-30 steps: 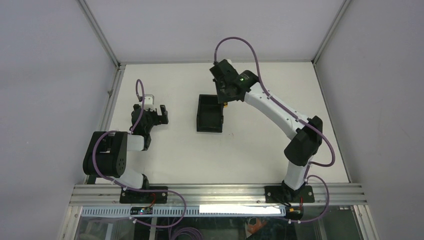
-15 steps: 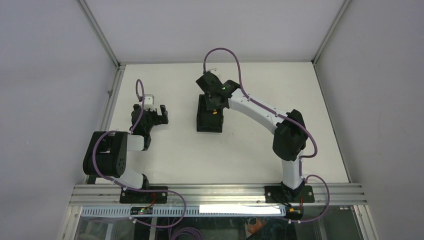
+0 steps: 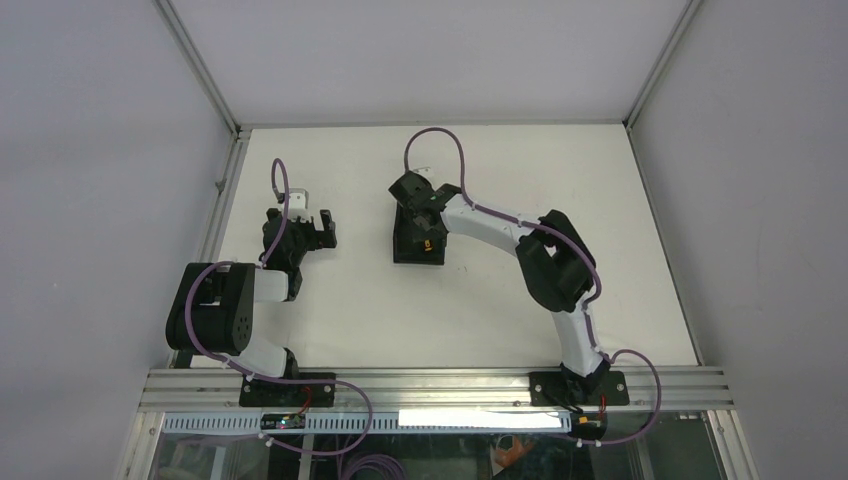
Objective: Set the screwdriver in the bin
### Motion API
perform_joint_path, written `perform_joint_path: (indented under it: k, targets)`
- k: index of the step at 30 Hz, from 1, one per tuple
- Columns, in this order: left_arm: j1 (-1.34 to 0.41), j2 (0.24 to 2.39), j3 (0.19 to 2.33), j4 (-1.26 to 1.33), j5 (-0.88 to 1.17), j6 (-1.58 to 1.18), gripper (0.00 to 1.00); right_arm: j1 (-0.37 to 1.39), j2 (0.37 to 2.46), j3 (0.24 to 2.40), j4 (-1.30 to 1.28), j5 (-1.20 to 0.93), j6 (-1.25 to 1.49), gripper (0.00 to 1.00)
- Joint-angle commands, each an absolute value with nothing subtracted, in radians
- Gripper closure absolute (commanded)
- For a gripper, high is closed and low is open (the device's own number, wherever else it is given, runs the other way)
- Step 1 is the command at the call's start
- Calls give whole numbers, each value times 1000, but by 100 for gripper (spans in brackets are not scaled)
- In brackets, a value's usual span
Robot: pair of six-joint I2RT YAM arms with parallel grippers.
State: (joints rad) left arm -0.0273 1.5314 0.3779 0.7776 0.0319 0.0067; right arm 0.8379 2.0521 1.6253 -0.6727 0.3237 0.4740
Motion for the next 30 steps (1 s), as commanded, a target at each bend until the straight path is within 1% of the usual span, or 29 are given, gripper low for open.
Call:
perform_joint_path:
  k: [1, 9, 15, 20, 22, 27, 30]
  targets:
    - [-36, 1508, 382, 807, 43, -11, 1, 844, 2083, 1637, -604, 329, 498, 87]
    - [-36, 1507, 382, 807, 44, -11, 1, 844, 2050, 1626, -614, 328, 508, 64]
    - [-37, 1507, 382, 807, 42, -11, 1, 845, 1983, 1624, -621, 311, 503, 56]
    - [-36, 1508, 382, 807, 43, -11, 1, 848, 1912, 1641, -621, 332, 480, 55]
    - [-36, 1508, 382, 807, 43, -11, 1, 847, 1882, 1659, -631, 353, 456, 53]
    - [-37, 1507, 382, 807, 42, -11, 1, 817, 1811, 1701, -718, 430, 375, 37]
    - [-37, 1507, 382, 807, 43, -11, 1, 747, 1758, 1679, -768, 434, 335, 21]
